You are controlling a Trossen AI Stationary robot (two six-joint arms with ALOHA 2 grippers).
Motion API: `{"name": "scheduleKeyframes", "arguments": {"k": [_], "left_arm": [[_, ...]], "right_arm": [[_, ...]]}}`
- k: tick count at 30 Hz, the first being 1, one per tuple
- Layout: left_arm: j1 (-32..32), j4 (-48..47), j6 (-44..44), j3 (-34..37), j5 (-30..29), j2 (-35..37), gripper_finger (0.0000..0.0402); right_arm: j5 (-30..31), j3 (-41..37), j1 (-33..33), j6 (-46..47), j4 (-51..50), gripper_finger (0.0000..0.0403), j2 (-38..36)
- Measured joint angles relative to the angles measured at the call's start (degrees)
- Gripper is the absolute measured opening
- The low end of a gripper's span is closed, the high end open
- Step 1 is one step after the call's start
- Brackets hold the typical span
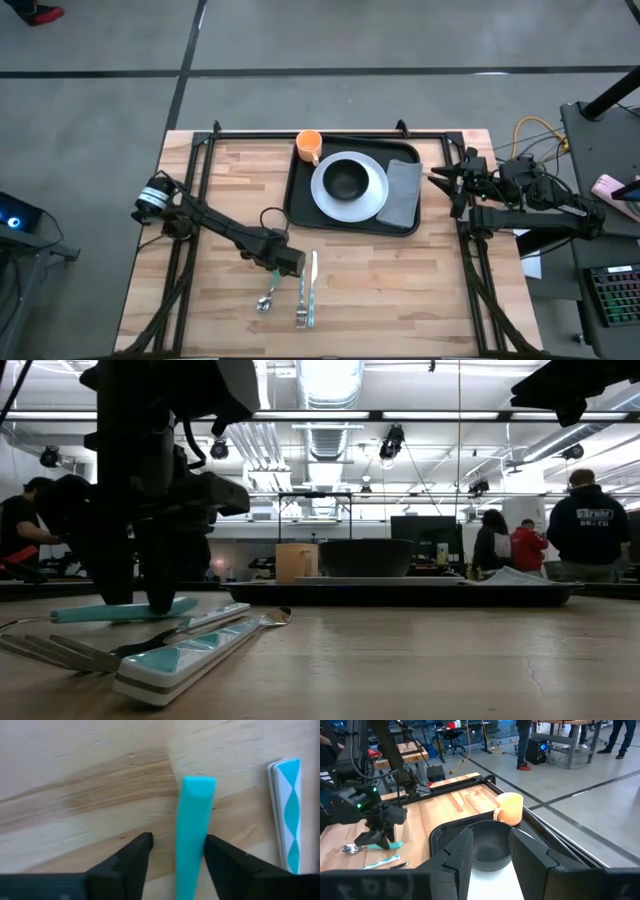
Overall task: Set up tray
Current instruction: Put the green spoon on the gray napkin on the black tray
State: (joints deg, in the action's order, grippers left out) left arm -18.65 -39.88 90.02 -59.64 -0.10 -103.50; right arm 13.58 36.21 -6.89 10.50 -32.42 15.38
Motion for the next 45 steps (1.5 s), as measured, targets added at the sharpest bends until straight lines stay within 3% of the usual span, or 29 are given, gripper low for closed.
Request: {"name": "scheduleKeyframes", "arguments": {"k": [7, 16, 27, 34, 40, 45], "left_arm": [[0.0, -0.4, -2.0, 0.4, 0.1, -0.1, 0.0051], [0.7, -0.4, -11.1, 0.3, 2.8, 0.9, 0.0051], [4.9, -2.3, -18.2, -3.4, 1.4, 10.3, 0.0051], [10.6, 3.2, -27.8, -13.5, -3.7, 10.7, 0.0051], [19.2, 5.0, -38.2, -26.4, -5.2, 4.6, 0.0051], [24.2, 4.9, -46.6, -40.4, -4.9, -4.5, 0.0051]], "right_arm": [[0.0, 0.1, 0.0, 0.0, 0.0, 0.0107, 0.0], [0.0, 0.1, 0.0, 0.0, 0.0, 0.0088, 0.0], [0.0, 0.1, 0.0, 0.0, 0.0, 0.0073, 0.0], [0.0, 0.1, 0.0, 0.0, -0.1, 0.0075, 0.0], [1.7, 0.1, 0.0, 3.5, -0.4, 0.0071, 0.0], [4.3, 0.2, 0.0, 6.2, -0.4, 0.007, 0.0]]}}
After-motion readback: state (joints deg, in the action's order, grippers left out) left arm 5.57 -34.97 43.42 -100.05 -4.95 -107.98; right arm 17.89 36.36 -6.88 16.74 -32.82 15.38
